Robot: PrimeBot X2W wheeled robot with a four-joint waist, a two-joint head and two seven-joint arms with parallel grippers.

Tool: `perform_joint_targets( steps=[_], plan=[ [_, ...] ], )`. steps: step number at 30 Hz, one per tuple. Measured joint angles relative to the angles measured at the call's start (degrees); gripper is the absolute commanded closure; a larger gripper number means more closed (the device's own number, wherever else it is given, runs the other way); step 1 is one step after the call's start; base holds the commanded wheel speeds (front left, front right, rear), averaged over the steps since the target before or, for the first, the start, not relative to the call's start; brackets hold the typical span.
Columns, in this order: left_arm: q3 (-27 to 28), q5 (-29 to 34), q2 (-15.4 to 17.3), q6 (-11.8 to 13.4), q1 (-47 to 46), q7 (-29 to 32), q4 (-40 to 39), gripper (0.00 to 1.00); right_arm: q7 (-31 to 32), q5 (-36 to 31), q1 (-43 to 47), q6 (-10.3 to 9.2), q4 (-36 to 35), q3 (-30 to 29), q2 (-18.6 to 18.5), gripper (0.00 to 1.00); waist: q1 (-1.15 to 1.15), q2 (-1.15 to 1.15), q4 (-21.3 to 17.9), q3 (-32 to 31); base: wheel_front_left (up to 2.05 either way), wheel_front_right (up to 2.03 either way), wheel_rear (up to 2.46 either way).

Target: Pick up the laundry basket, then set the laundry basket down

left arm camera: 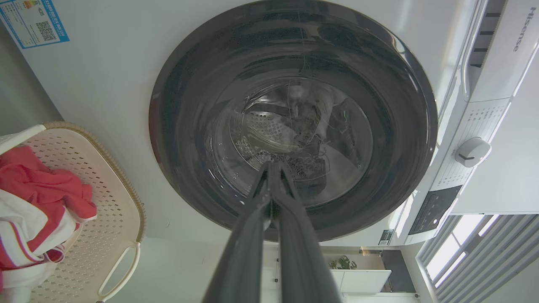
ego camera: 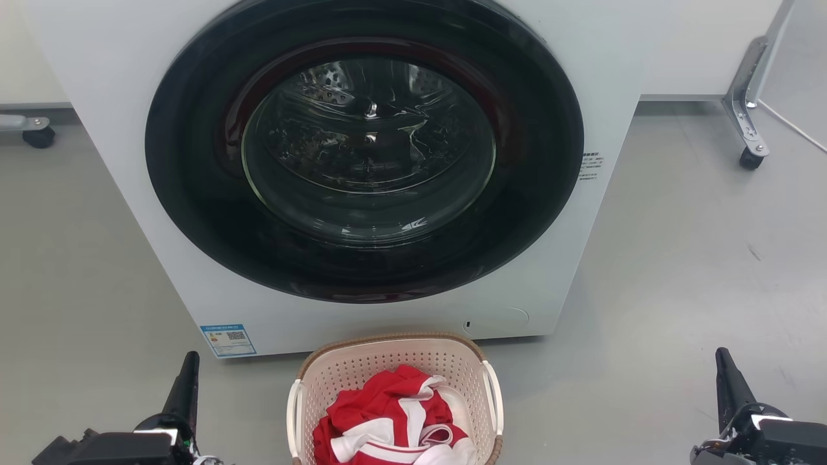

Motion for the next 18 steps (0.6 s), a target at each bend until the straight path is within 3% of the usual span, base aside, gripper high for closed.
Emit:
perform_joint_targets(
  steps=[18],
  plan=[
    [-0.01,0.00,0.00,0.00,0.00,0.00,-0.01,1.00,0.00,0.00,0.00,0.00,0.00,0.00,0.00,1.00,0.00,0.00,0.00,0.00,0.00,0.00,0.00]
  ],
)
